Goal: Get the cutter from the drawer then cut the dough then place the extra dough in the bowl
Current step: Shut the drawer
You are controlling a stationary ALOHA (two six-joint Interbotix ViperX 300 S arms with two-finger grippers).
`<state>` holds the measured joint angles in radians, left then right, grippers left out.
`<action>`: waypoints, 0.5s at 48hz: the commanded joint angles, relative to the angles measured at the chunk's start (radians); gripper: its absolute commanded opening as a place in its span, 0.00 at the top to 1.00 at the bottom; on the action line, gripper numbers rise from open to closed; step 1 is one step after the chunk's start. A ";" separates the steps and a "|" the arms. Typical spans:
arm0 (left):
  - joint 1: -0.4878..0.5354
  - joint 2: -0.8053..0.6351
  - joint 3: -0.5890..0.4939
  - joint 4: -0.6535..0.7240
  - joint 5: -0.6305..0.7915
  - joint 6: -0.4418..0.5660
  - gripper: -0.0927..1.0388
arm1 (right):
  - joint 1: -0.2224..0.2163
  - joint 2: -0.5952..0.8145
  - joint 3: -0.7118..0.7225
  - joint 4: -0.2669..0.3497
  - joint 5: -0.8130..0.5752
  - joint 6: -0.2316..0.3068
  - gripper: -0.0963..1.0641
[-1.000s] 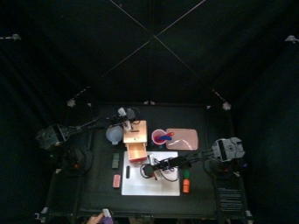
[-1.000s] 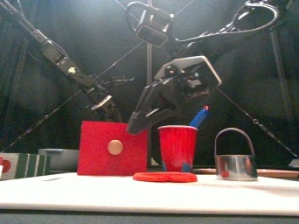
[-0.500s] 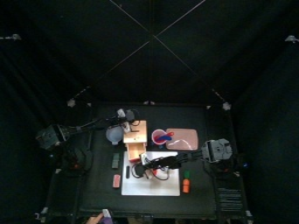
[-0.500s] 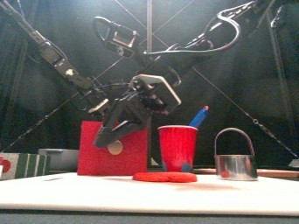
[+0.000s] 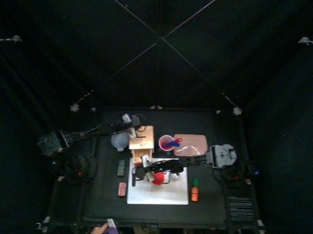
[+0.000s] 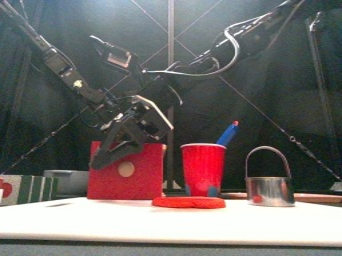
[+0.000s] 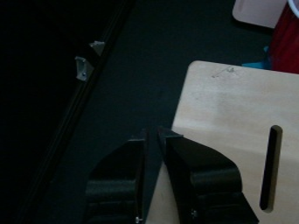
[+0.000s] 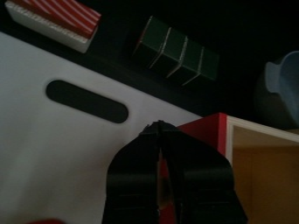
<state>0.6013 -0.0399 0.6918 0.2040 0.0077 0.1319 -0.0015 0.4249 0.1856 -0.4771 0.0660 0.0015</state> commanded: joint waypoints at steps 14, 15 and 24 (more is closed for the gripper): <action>0.003 -0.005 -0.009 -0.002 -0.015 -0.002 0.38 | -0.097 0.005 -0.061 -0.061 0.000 0.002 0.63; 0.002 -0.005 -0.009 -0.002 -0.015 -0.002 0.38 | -0.103 0.005 -0.063 -0.064 0.000 0.002 0.63; 0.003 0.003 -0.009 -0.003 -0.017 -0.002 0.38 | -0.158 0.018 -0.089 -0.092 -0.015 0.000 0.63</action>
<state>0.6029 -0.0368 0.6918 0.2025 -0.0031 0.1304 -0.1243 0.4617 0.1335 -0.5584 0.0629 0.0015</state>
